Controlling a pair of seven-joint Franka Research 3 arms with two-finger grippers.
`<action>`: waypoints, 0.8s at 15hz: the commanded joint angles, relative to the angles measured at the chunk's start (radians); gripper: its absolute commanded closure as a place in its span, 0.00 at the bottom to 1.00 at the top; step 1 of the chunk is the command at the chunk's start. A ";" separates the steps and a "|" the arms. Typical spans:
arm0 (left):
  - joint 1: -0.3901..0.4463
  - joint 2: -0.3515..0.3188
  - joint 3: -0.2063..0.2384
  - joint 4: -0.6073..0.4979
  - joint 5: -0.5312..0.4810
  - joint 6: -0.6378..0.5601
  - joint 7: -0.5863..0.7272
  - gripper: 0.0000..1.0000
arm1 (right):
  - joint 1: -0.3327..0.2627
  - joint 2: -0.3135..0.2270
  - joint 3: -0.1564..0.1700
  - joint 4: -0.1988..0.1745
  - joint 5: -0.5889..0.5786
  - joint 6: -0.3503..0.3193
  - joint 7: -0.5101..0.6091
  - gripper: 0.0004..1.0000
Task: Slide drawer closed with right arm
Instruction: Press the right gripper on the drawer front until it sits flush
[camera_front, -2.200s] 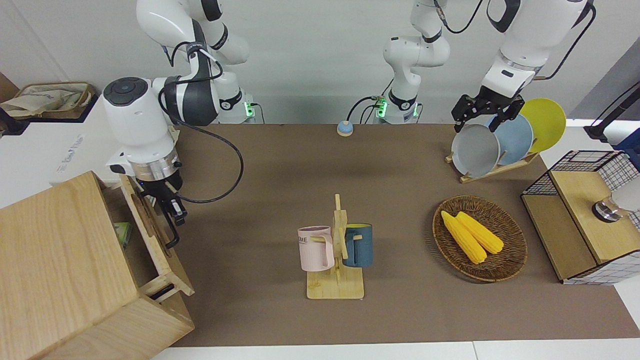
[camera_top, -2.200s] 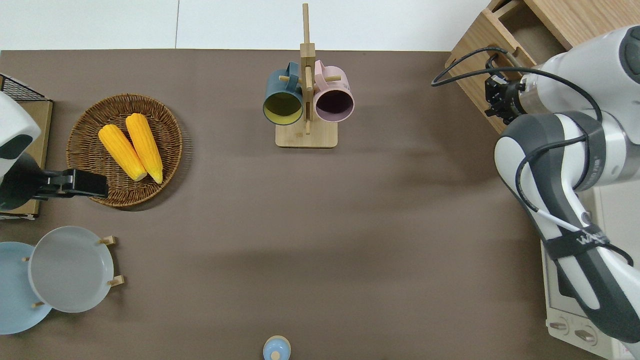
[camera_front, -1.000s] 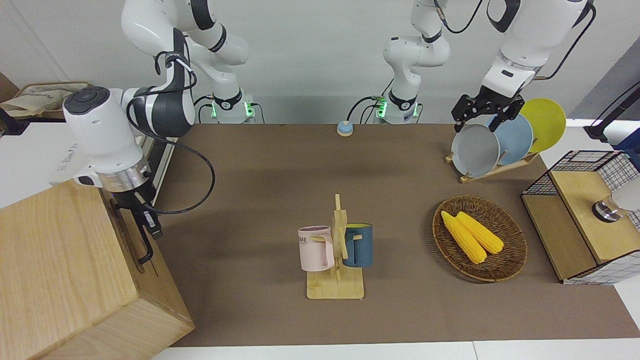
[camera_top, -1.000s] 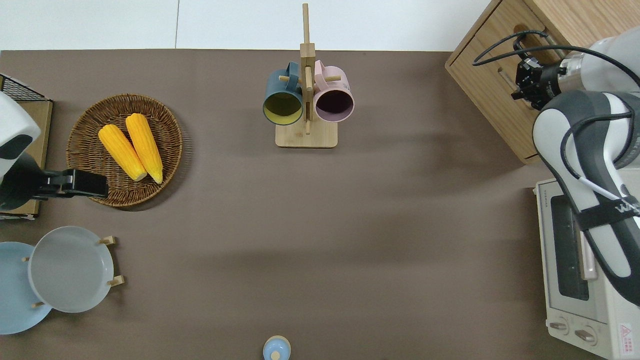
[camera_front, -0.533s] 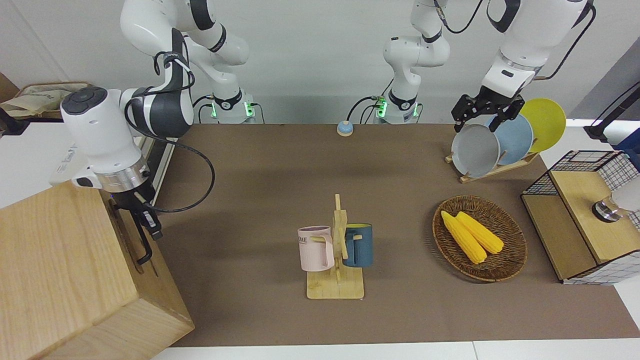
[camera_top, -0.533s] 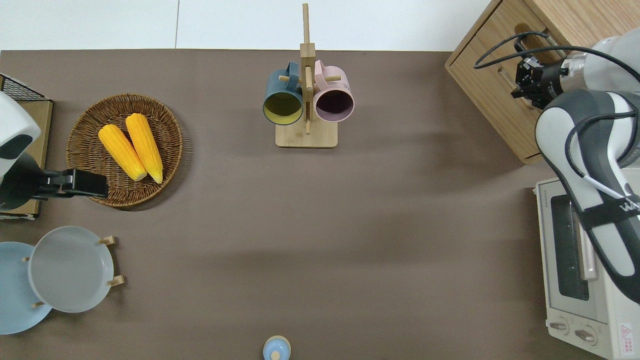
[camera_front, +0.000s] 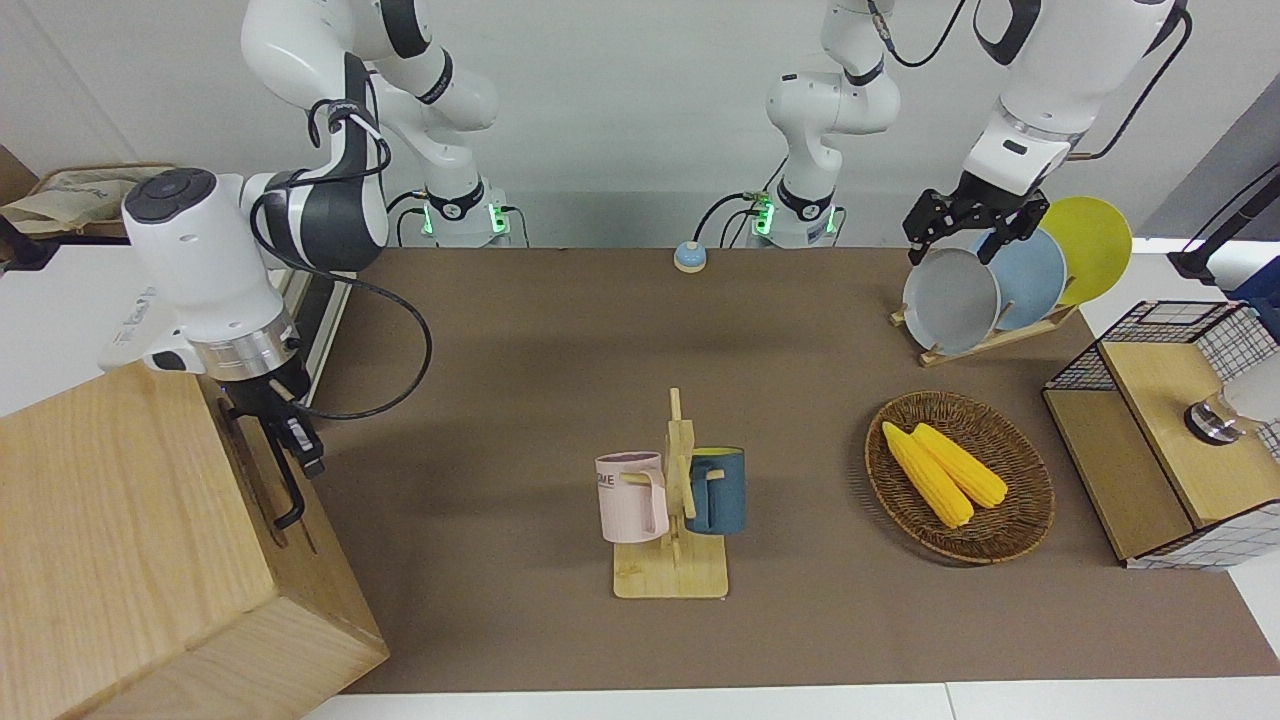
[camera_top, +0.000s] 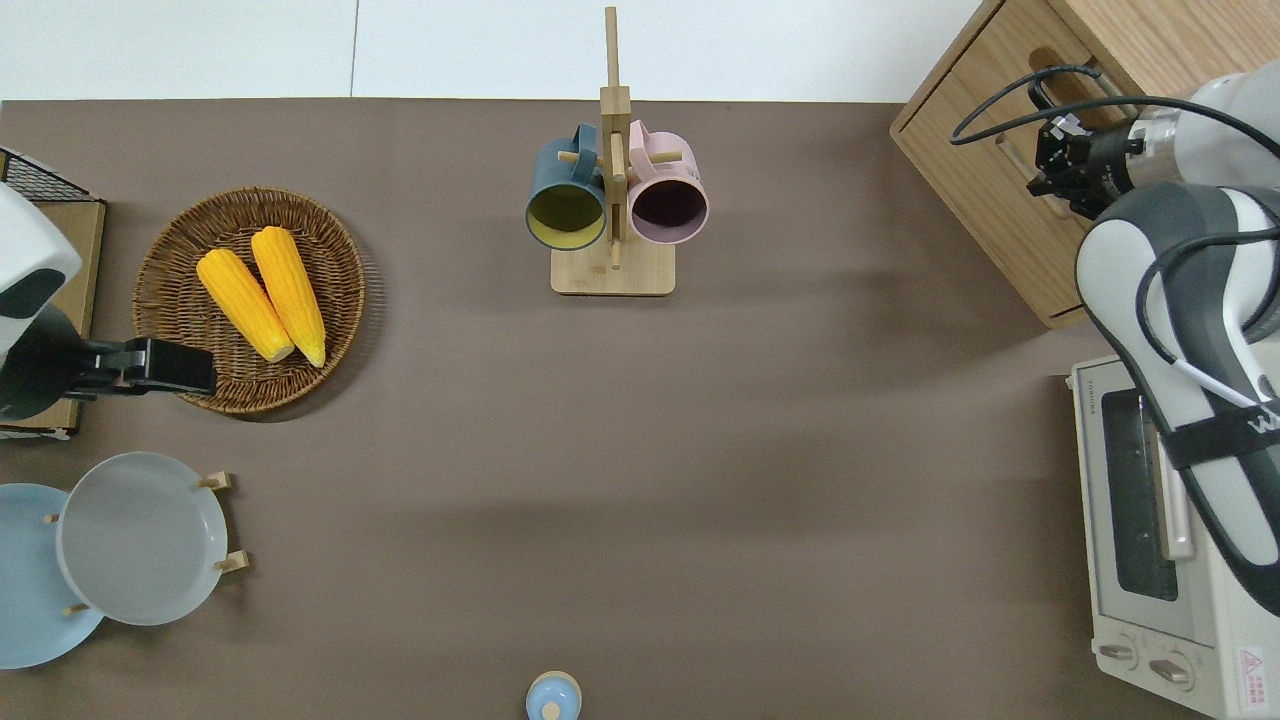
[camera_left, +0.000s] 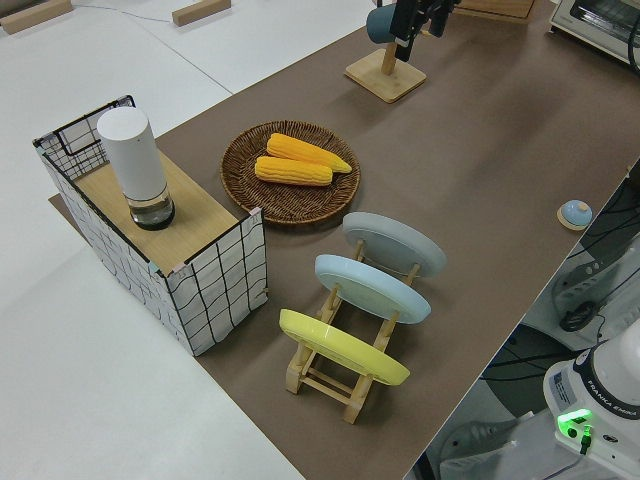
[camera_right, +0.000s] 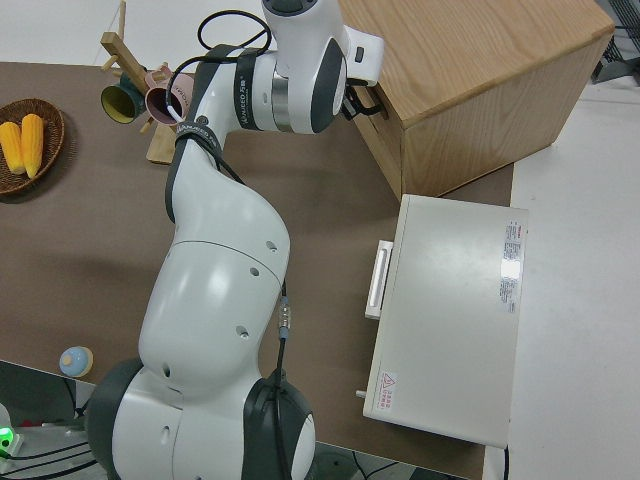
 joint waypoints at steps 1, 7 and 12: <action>-0.004 -0.008 0.002 0.002 0.013 -0.014 0.001 0.00 | 0.019 -0.077 -0.007 -0.090 -0.012 -0.004 -0.045 1.00; -0.004 -0.008 0.004 0.002 0.013 -0.014 0.001 0.00 | 0.046 -0.126 -0.007 -0.114 -0.015 -0.098 -0.131 0.51; -0.004 -0.008 0.004 0.002 0.013 -0.014 0.001 0.00 | 0.068 -0.181 -0.009 -0.165 -0.017 -0.181 -0.266 0.02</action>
